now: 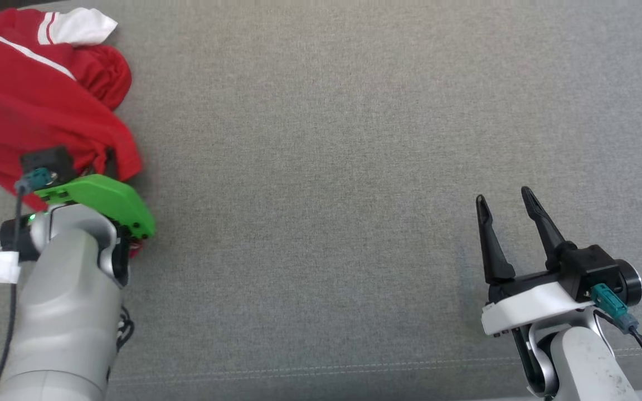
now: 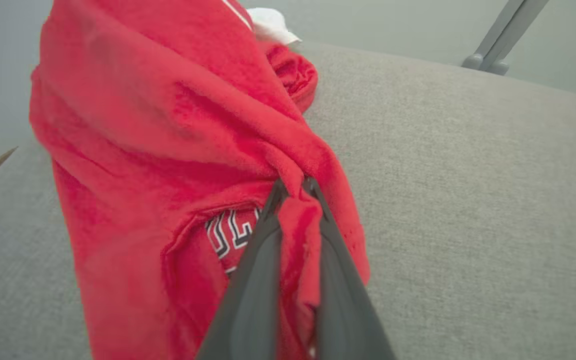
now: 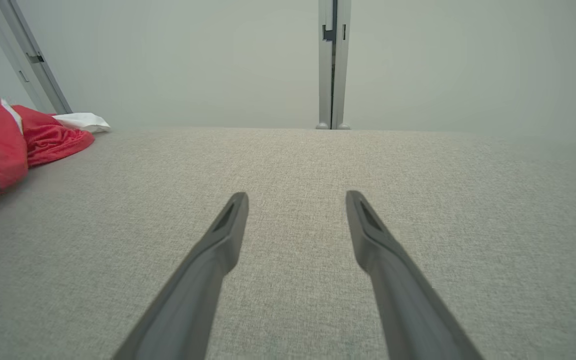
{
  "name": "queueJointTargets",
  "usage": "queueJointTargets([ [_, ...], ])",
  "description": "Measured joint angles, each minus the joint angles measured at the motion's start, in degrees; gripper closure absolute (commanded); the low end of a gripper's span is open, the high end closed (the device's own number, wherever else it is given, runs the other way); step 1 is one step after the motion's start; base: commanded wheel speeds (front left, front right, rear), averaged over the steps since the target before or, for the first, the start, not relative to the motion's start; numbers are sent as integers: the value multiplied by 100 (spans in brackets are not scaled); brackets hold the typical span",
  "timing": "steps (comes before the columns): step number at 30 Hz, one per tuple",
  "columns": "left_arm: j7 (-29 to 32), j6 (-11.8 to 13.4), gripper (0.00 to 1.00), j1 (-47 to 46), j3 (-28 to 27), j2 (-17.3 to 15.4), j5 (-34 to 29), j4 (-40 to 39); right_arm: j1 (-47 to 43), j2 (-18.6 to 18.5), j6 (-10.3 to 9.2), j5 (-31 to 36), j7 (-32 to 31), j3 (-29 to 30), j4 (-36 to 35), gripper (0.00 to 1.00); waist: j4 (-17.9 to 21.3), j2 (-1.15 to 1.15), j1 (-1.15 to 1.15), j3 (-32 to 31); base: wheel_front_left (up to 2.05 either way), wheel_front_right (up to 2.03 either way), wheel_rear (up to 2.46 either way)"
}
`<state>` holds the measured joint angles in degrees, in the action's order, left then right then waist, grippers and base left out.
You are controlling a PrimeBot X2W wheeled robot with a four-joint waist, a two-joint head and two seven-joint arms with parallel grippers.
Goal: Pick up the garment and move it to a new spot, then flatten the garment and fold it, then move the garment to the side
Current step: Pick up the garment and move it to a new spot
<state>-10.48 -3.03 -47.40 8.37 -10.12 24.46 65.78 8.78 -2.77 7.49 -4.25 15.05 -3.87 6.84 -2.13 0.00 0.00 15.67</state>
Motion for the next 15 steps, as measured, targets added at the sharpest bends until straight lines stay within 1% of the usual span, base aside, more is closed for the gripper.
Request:
queueJointTargets([
  [6, -118, -231, 100, -20, 396, 439, -105, -469, -156, 2, 0, -71, 0, 35, 18, 0, 144, 0, 0, -374, 0, 0, 0],
  [10, 67, -336, 100, 44, 719, 670, -63, -827, -277, 0, 0, -73, 1, 60, 31, 0, 371, 0, 0, -563, 0, 0, 0],
  [13, 374, -382, 100, 174, 1025, 723, 144, -1118, -337, -2, 0, -74, 1, 51, 42, 0, 586, 0, 0, -677, 0, 0, 0],
  [15, 591, -401, 100, 302, 1386, 716, 535, -1493, -376, -2, 0, -76, 1, 34, 47, 0, 749, 0, 0, -739, 0, 0, 0],
])
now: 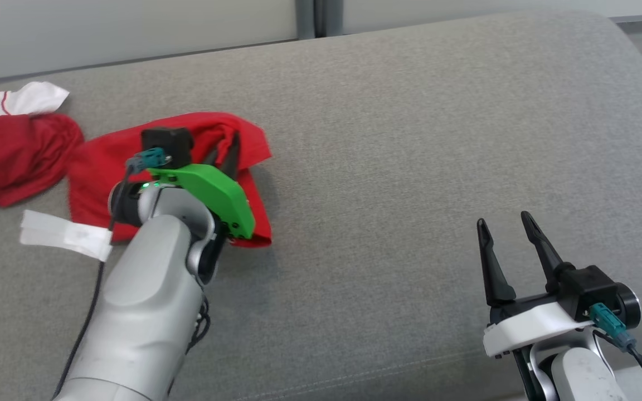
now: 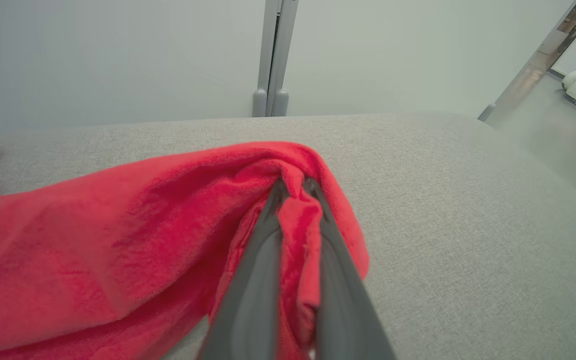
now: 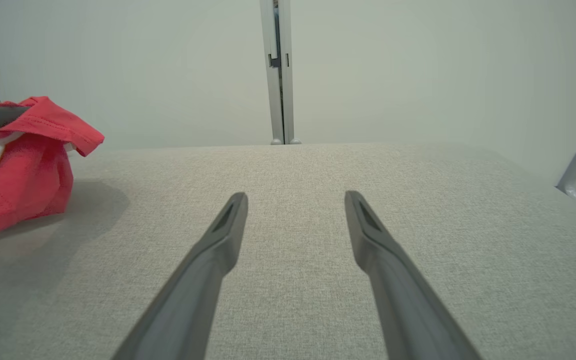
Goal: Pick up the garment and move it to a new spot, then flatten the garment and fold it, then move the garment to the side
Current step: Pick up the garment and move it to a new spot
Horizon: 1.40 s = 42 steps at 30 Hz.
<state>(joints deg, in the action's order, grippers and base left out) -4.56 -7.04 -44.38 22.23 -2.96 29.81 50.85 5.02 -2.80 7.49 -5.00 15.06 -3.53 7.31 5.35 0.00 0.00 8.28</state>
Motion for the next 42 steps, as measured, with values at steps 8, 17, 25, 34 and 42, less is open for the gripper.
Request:
queueJointTargets([
  [8, 559, 568, 100, 145, 1494, 20, 1034, -1236, 32, -3, 0, -98, 0, -218, 29, 0, 728, 0, 0, -113, 0, 0, 0],
  [17, 531, 1137, 100, -182, 2498, 29, 1720, -1118, 365, -7, 1, -346, 0, -724, 99, 0, 1625, 0, 0, -9, 0, 0, 0],
  [25, -229, 1513, 0, -569, 2928, 29, 2131, -494, 501, -8, 1, -523, 0, -877, 141, 0, 2265, 0, 0, 229, 0, 0, 0],
  [34, -595, 1511, 0, -727, 3513, 26, 2775, -455, 483, -3, 1, -435, 0, -715, 175, 0, 2199, 0, 0, 406, 0, 0, 0],
  [42, -858, 1477, 0, -582, 3810, 20, 3071, -159, 350, -1, 1, -246, 0, -565, 243, 0, 1676, 0, 0, 240, 0, 0, 0],
])
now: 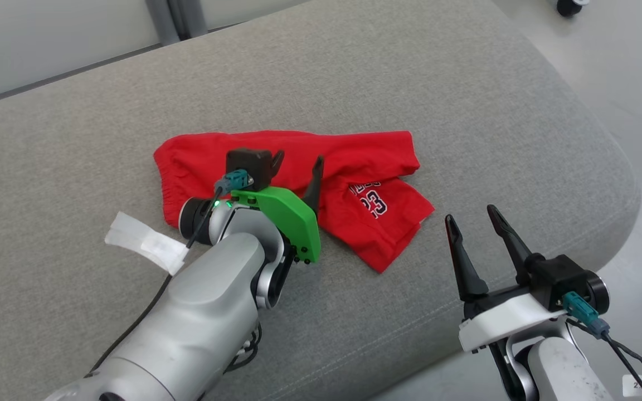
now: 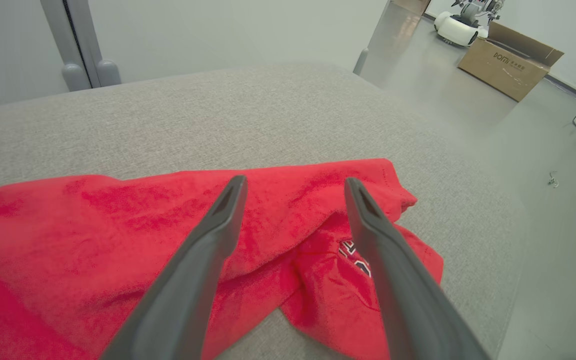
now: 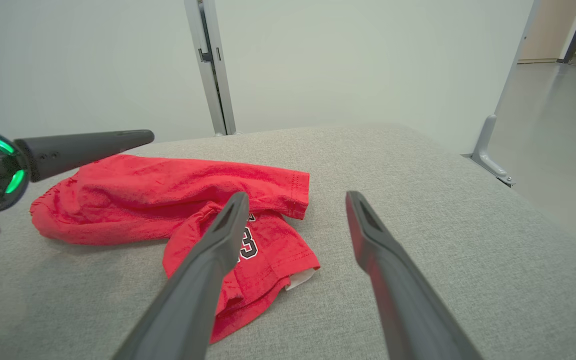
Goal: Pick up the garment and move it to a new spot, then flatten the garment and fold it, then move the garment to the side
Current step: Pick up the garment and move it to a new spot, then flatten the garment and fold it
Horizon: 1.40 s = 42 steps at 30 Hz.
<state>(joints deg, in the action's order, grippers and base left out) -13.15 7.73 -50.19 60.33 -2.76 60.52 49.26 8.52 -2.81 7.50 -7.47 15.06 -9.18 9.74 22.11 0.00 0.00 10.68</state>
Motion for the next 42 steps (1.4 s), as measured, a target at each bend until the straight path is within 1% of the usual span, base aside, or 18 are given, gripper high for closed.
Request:
queueJointTargets([
  [2, -15, -11, 0, 64, 29, 1, 16, 58, -34, 1, 0, 26, 0, 33, 9, 0, -75, 0, 0, -31, 0, 0, 0],
  [3, -56, -20, 0, 190, 71, 0, 47, 171, -81, 1, 0, 74, 0, 98, 19, 0, -227, 0, 0, -96, 0, 0, 0],
  [9, -114, -30, 0, 486, 114, 1, 98, 654, -237, 1, 0, 149, 0, 183, 46, 0, -630, 0, 0, -298, 0, 0, 0],
  [14, -156, -16, 0, 538, 76, -51, 70, 1156, -248, 1, 0, 148, 0, 97, 20, 0, -780, 0, 0, -430, 0, 0, 0],
  [18, -164, -36, 0, 516, -15, -147, 47, 1463, -244, 0, 0, 137, 0, 80, 3, 0, -735, 0, 0, -382, 0, 0, 0],
  [23, -174, -80, 0, 318, -98, -291, 44, 1793, -211, -2, 0, 136, 0, 107, -37, 0, -578, 0, 0, -200, 0, 0, 0],
  [27, -140, -211, 0, 202, -91, -359, 42, 1996, -149, -2, 0, 114, 0, 134, -75, 0, -437, 0, 0, -11, 0, 0, 0],
  [32, 55, -463, 0, 147, -62, -353, 45, 2128, -116, -1, 0, 101, 0, 146, -89, 0, -293, 0, 0, 171, 0, 0, 0],
  [33, 56, -517, 41, 143, -59, -338, 46, 2130, -115, 0, 0, 101, 0, 164, -103, 0, -272, 0, 0, 196, 0, 0, 0],
  [35, 22, -583, 100, 125, -57, -301, 46, 2124, -114, -1, 0, 101, 0, 224, -118, 0, -259, 0, 0, 232, 0, 0, 0],
  [39, -91, -713, 100, 113, -44, -196, 36, 2018, -118, -1, 0, 116, 0, 366, -133, 0, -328, 0, 0, 215, 0, 0, 0],
  [42, -153, -731, 100, 121, -104, -156, 36, 1885, -130, -2, 0, 152, 0, 470, -159, 0, -442, 0, 0, 161, 0, 0, 0],
])
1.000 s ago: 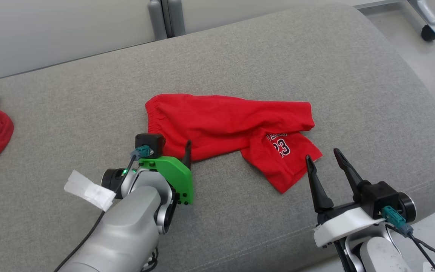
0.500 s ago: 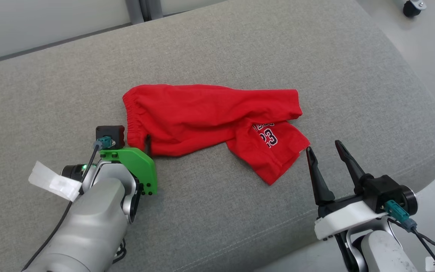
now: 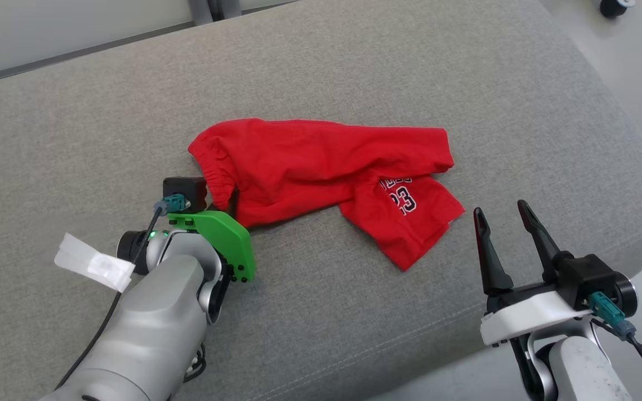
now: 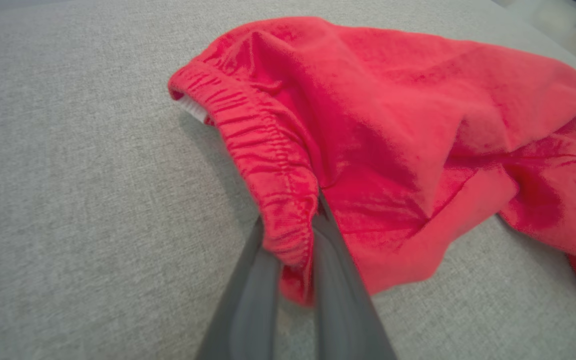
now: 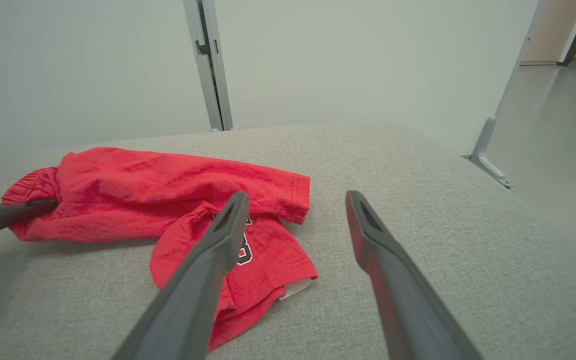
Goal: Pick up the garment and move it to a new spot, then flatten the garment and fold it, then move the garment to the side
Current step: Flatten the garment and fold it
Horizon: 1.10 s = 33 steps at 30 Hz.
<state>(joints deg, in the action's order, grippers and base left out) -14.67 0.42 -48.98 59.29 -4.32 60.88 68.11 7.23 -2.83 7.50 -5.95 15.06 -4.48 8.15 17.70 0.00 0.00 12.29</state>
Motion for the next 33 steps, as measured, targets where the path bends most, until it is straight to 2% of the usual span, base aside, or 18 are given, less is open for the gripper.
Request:
queueJointTargets([
  [5, -12, 113, 100, 113, -168, 45, 54, -315, -109, 3, 0, 59, 0, 136, -31, 0, -261, 0, 0, -112, 0, 0, 0],
  [10, -29, 465, 100, 229, -336, -14, -13, -835, -160, 3, 0, 98, 0, 196, -47, 0, -555, 0, 0, -236, 0, 0, 0],
  [16, -27, 1118, 100, 502, -530, -567, -266, -1919, -244, 3, 0, 104, 0, 240, -62, 0, -908, 0, 0, -371, 0, 0, 0],
  [20, -26, 1610, 100, 583, -559, -956, -399, -2980, -247, 4, 0, 89, -1, 198, -47, 0, -1095, 0, 0, -451, 0, 0, 0],
  [27, 308, 2642, 100, 572, -724, -1735, -622, -4592, -239, 4, 0, 54, 0, 129, -31, 0, -1082, 0, 0, -543, 0, 0, 0],
  [30, 465, 2897, 100, 569, -777, -1927, -642, -5113, -239, 3, 0, 54, 0, 143, -30, 0, -1008, 0, 0, -534, 0, 0, 0],
  [33, 616, 3045, 100, 608, -762, -2051, -635, -5391, -236, 1, 0, 54, 0, 132, -23, 0, -945, 0, 0, -518, 0, 0, 0],
])
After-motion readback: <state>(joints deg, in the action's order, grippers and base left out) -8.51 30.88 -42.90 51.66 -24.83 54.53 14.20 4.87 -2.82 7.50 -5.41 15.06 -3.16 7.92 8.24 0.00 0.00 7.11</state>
